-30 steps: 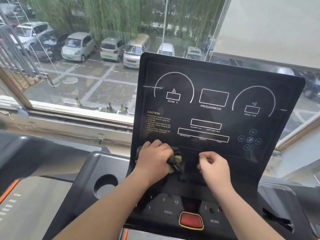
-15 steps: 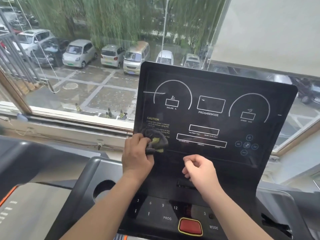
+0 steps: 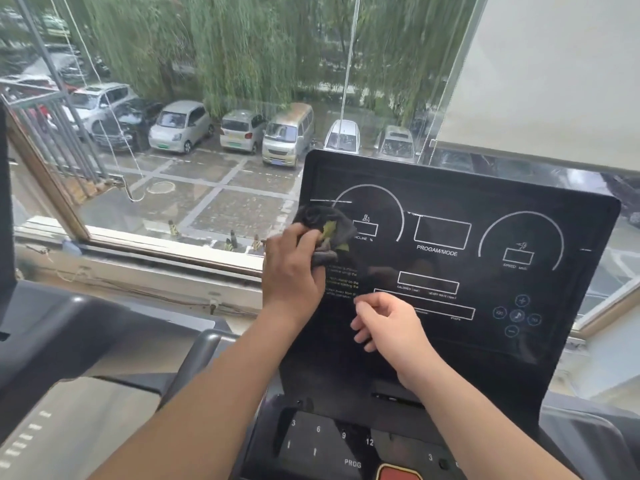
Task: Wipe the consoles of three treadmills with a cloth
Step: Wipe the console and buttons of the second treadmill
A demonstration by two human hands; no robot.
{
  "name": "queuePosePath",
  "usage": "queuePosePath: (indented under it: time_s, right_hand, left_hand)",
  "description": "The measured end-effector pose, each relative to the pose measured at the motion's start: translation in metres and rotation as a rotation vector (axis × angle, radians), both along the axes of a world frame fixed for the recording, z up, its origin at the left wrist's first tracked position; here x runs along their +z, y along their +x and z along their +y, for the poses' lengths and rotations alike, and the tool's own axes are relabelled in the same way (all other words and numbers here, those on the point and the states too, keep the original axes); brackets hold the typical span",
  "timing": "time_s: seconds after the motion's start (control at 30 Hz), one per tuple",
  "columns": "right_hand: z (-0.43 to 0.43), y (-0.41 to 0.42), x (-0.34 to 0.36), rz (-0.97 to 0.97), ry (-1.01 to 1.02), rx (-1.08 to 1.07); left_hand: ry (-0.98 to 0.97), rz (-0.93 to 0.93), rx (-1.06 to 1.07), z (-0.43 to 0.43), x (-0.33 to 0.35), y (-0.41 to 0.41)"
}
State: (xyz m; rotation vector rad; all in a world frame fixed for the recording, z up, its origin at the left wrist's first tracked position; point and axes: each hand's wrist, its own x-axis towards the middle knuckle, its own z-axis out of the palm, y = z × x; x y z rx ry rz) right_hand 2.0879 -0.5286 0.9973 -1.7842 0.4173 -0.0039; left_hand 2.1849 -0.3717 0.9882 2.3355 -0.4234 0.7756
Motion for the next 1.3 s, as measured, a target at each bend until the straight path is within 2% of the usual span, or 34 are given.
queuePosePath:
  time_s: [0.17, 0.23, 0.33, 0.4, 0.6, 0.7, 0.83, 0.9, 1.0, 1.13, 1.3]
  right_hand:
    - [-0.002, -0.021, -0.016, 0.068, 0.049, -0.019]
    - [-0.014, -0.032, -0.022, 0.076, 0.069, -0.072]
    - [-0.038, -0.042, -0.023, 0.047, 0.113, -0.197]
    - [-0.054, -0.047, -0.019, 0.041, 0.101, -0.26]
    - [-0.1, -0.064, -0.015, 0.001, 0.089, -0.467]
    - [-0.116, -0.071, -0.02, 0.024, 0.08, -0.512]
    - [-0.12, -0.077, -0.028, 0.129, 0.084, -0.439]
    - [-0.118, -0.076, -0.031, 0.128, 0.091, -0.426]
    - [-0.111, -0.073, -0.032, 0.122, 0.097, -0.399]
    - [-0.091, -0.072, -0.034, 0.136, 0.112, -0.334]
    - [-0.071, -0.077, -0.045, 0.196, 0.129, -0.232]
  left_hand:
    - [0.115, 0.12, -0.154, -0.005, -0.054, -0.043]
    - [0.073, 0.158, -0.145, -0.013, -0.052, -0.045]
    - [-0.017, 0.048, -0.157, -0.04, -0.021, -0.038]
    - [-0.009, -0.044, -0.231, -0.069, 0.0, -0.035]
    - [0.273, -0.226, -0.362, -0.161, -0.011, -0.046]
    - [0.379, -0.31, -0.482, -0.164, -0.036, -0.059]
    - [0.658, -0.422, -0.638, -0.141, -0.035, -0.049]
    - [0.671, -0.477, -0.567, -0.132, -0.017, -0.033]
    - [0.525, -0.465, -0.377, -0.113, 0.003, -0.013]
    - [0.427, -0.413, -0.293, -0.091, -0.025, -0.027]
    - [0.599, -0.399, -0.368, -0.027, -0.083, -0.04]
